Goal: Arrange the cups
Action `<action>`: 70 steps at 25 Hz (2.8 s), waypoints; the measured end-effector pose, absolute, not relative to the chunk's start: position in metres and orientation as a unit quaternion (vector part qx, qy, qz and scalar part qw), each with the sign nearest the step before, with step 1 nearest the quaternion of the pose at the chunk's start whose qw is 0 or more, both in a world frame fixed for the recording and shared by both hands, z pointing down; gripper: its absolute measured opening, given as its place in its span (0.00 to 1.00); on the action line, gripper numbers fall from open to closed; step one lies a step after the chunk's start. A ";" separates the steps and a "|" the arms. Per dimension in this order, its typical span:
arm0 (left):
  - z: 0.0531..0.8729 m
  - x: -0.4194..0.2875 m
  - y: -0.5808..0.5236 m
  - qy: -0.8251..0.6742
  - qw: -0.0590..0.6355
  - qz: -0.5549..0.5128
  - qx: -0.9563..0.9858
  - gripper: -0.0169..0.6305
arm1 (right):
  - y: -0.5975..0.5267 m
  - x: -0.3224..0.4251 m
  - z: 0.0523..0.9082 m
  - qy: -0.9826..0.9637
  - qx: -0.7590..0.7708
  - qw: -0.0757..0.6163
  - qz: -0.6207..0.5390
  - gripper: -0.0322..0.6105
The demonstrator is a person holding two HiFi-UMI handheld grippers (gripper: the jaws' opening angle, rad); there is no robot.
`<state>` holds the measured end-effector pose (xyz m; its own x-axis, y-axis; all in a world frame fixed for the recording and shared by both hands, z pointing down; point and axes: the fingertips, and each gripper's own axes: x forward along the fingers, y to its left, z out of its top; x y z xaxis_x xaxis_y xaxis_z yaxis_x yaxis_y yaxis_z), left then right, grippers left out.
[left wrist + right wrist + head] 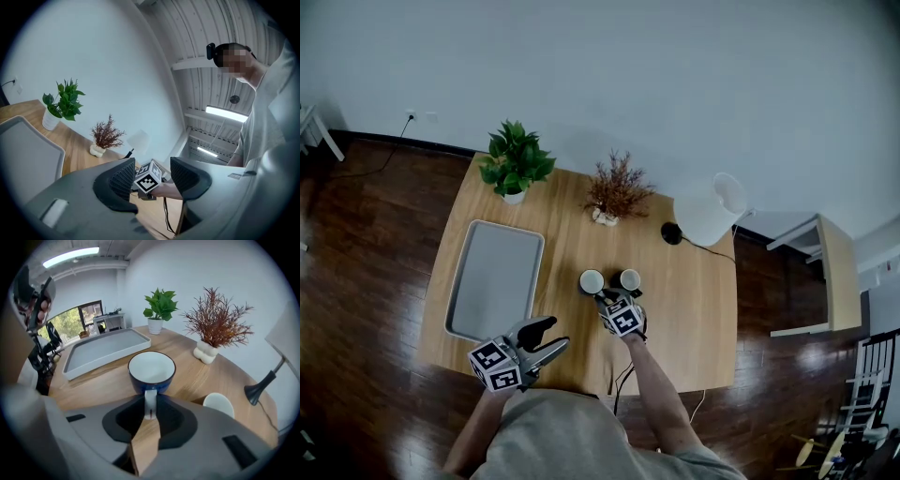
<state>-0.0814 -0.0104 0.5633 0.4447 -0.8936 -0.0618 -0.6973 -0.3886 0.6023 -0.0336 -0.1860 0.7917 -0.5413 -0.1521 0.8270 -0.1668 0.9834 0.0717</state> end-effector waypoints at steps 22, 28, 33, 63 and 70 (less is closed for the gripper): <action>0.567 -0.135 0.027 -0.546 0.252 -0.218 0.769 0.37 | -0.152 -0.271 0.782 -0.901 -0.073 0.416 -0.095 0.19; 0.570 -0.136 0.027 -0.545 0.256 -0.217 0.768 0.37 | -0.167 -0.265 0.782 -0.898 -0.014 0.427 -0.108 0.22; 0.567 -0.117 0.014 -0.521 0.259 -0.207 0.786 0.37 | -0.152 -0.201 0.761 -0.929 0.029 0.368 -0.010 0.20; 0.551 0.017 -0.069 -0.410 0.259 -0.121 0.866 0.40 | -0.144 0.123 0.701 -0.932 0.271 0.148 0.187 0.21; 0.552 0.016 -0.068 -0.430 0.254 -0.117 0.858 0.40 | -0.152 0.114 0.698 -0.934 0.259 0.137 0.204 0.18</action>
